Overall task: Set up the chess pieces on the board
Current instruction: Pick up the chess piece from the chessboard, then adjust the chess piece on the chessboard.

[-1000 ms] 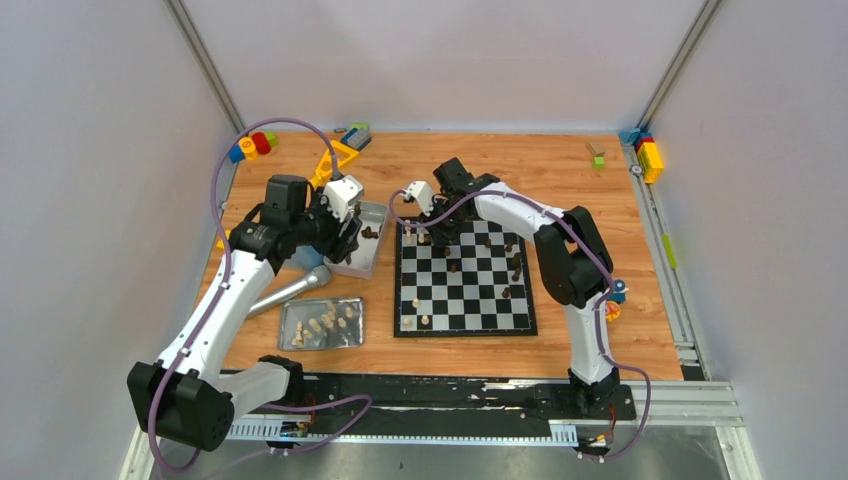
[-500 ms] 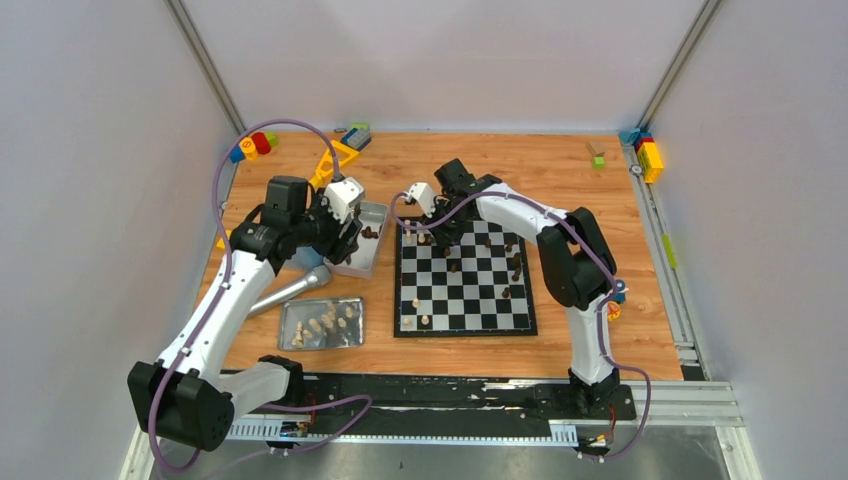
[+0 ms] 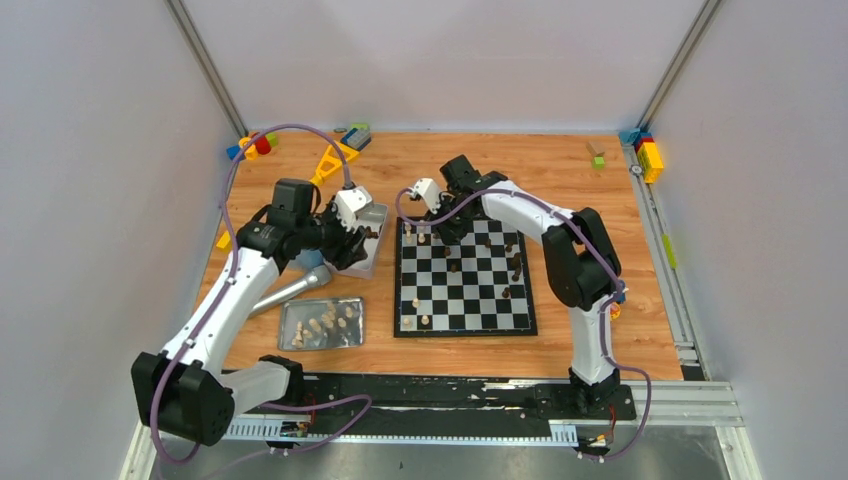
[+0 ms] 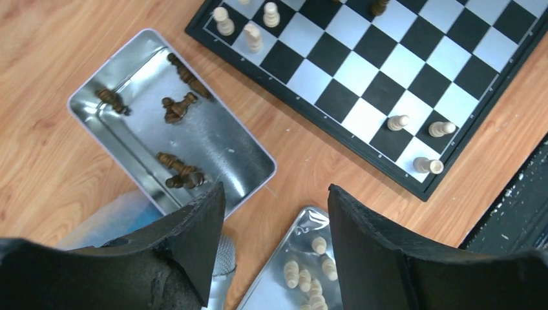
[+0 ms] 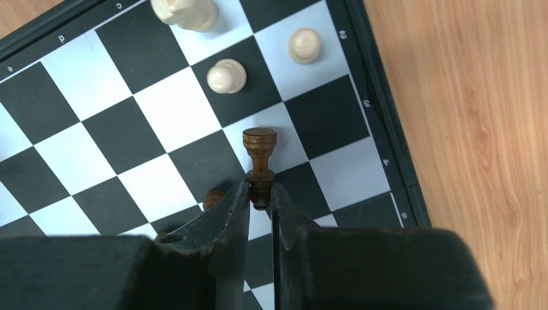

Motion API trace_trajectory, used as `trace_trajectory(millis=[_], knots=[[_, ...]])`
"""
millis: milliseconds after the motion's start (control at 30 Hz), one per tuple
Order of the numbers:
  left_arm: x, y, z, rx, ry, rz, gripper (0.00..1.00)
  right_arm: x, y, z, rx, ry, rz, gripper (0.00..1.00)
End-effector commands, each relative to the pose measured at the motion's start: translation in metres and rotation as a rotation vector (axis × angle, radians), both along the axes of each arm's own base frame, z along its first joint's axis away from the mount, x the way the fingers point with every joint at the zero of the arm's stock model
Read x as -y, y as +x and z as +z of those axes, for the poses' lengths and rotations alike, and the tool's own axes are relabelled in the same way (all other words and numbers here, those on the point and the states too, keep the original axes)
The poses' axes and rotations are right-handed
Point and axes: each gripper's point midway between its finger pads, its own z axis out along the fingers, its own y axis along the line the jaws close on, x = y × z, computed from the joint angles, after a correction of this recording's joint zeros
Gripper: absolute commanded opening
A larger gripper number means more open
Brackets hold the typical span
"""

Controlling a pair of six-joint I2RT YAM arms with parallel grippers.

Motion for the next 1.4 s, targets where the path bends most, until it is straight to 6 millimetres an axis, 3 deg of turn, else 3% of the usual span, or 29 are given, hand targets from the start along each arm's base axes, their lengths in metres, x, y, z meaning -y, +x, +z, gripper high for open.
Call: trace_trajectory(millis=[0,333,733,967,1367], knots=[[0.025,-0.012,-0.01,-0.014,-0.004,-0.155,0.66,0.006,0.023,0.06,0.118,0.072,-0.042,0.0],[0.078,-0.032,-0.038,-0.013,0.083,-0.342,0.66,0.04,0.024,0.094,0.166,0.089,-0.108,0.0],[0.128,-0.055,-0.1,-0.102,0.224,-0.516,0.57,0.09,0.006,0.117,0.165,0.136,-0.225,0.0],[0.136,-0.058,-0.115,-0.151,0.263,-0.526,0.53,0.098,-0.002,0.122,0.165,0.153,-0.245,0.0],[0.138,-0.06,-0.126,-0.196,0.295,-0.536,0.32,0.1,-0.006,0.121,0.163,0.158,-0.25,0.0]])
